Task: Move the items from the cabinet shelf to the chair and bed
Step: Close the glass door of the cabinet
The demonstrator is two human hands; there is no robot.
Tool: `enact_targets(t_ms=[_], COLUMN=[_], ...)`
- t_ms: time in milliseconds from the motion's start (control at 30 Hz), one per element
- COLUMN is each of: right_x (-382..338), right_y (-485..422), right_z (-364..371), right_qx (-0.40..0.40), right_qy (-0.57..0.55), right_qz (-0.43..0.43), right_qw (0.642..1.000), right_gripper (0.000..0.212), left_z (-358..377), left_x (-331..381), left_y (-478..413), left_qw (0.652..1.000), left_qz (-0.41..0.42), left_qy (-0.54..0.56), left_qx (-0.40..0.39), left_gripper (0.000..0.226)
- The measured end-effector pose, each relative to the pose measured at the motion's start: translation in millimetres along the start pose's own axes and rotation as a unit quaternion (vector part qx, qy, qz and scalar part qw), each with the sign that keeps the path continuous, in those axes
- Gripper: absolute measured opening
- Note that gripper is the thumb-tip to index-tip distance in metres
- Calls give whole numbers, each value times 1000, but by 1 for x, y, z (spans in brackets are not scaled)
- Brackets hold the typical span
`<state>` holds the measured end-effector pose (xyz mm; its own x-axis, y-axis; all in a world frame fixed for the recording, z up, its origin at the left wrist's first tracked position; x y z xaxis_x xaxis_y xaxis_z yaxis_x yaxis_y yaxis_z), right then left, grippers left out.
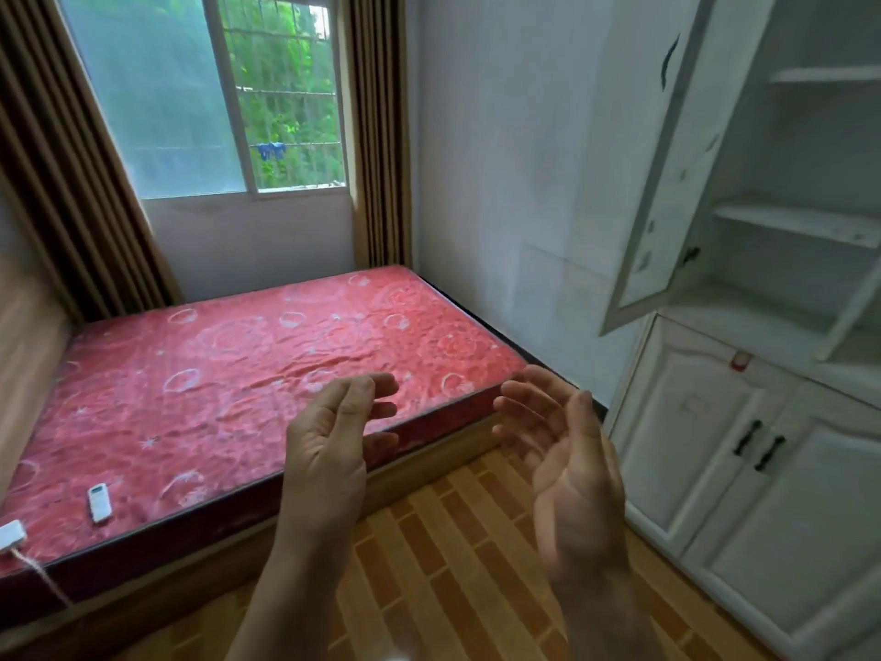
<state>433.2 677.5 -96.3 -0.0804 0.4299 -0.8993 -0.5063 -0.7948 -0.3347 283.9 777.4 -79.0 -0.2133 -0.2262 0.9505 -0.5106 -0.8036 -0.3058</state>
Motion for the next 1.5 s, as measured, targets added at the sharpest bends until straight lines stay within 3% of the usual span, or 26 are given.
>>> enact_targets(t_ms=[233, 367, 467, 800, 1100, 1400, 1500], right_x=[-17, -22, -24, -12, 2, -7, -17], right_y=[-17, -36, -58, -158, -206, -289, -314], right_z=[-65, -93, -107, -133, -188, -282, -316], right_qx=[72, 105, 121, 166, 225, 241, 233], right_qy=[35, 57, 79, 131, 133, 112, 94], right_qz=[-19, -18, -32, -50, -66, -104, -119], right_qw=[997, 993, 989, 976, 963, 958, 960], right_gripper=[72, 59, 71, 71, 78, 68, 49], left_z=[68, 95, 112, 129, 182, 263, 294], left_x=[-17, -28, -34, -65, -93, -121, -121], left_y=[-43, -74, -102, -222, -283, -364, -392], left_qw=[997, 994, 990, 983, 970, 975, 978], left_qz=[-12, -10, 3, -2, -38, -33, -13], left_qy=[29, 43, 55, 107, 107, 93, 77], left_qx=[-72, -101, -128, -147, -217, -199, -194], left_gripper=[30, 30, 32, 33, 46, 35, 32])
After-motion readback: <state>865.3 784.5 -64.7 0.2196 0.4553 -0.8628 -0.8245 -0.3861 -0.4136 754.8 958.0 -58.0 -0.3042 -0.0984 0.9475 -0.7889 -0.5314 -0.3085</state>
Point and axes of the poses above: each hand's wrist, its own y-axis away from the middle knuckle, its own z-axis out of the palm, x = y × z, the point moved 2 cm from there along -y, towards the middle knuckle, and after that the axes turned 15 degrees about -x, right-handed, at the moved point
